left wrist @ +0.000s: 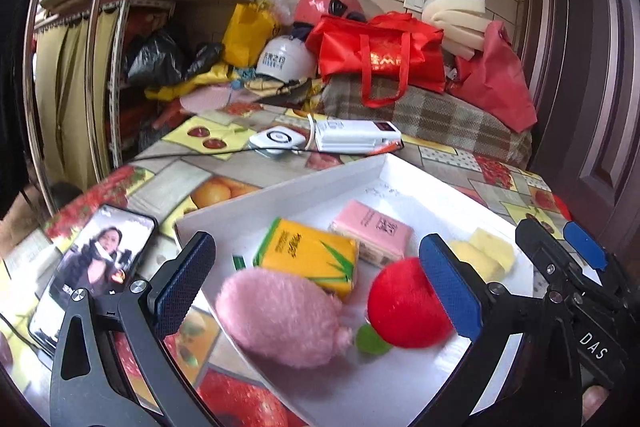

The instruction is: Organize soft objects

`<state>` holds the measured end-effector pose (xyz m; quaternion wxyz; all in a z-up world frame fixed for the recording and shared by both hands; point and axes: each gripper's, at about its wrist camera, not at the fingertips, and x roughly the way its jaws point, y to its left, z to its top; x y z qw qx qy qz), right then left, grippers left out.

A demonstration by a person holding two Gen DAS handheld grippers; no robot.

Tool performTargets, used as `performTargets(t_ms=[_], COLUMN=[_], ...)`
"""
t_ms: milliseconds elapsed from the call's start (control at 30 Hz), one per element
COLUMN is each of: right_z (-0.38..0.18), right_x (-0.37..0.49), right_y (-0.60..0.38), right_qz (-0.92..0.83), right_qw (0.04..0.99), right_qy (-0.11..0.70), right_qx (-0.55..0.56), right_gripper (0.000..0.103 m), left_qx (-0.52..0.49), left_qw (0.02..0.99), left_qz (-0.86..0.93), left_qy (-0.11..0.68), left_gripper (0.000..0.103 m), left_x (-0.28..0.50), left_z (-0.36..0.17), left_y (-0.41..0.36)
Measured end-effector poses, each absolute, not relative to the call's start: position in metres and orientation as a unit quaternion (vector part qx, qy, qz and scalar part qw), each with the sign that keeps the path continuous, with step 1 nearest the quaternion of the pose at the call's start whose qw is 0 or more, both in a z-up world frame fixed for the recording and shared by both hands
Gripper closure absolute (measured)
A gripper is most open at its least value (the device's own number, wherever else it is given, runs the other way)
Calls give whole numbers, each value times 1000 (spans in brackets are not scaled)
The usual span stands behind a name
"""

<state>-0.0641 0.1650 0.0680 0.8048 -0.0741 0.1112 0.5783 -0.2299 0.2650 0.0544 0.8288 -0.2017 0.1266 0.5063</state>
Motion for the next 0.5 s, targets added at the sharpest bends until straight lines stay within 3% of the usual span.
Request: performTargets(t_ms=[100, 500], right_z=[68, 76], right_x=[-63, -71], right_y=[162, 102], right_qz=[577, 571], right_qw=[806, 819], right_qy=[112, 56], right_qx=[-72, -18], right_gripper=[0, 0], left_qx=[-206, -164], left_qw=[830, 850], left_qz=[502, 485], left_qy=[128, 123], left_gripper=[0, 0], left_x=[-229, -222], left_z=[53, 59], left_y=[263, 248])
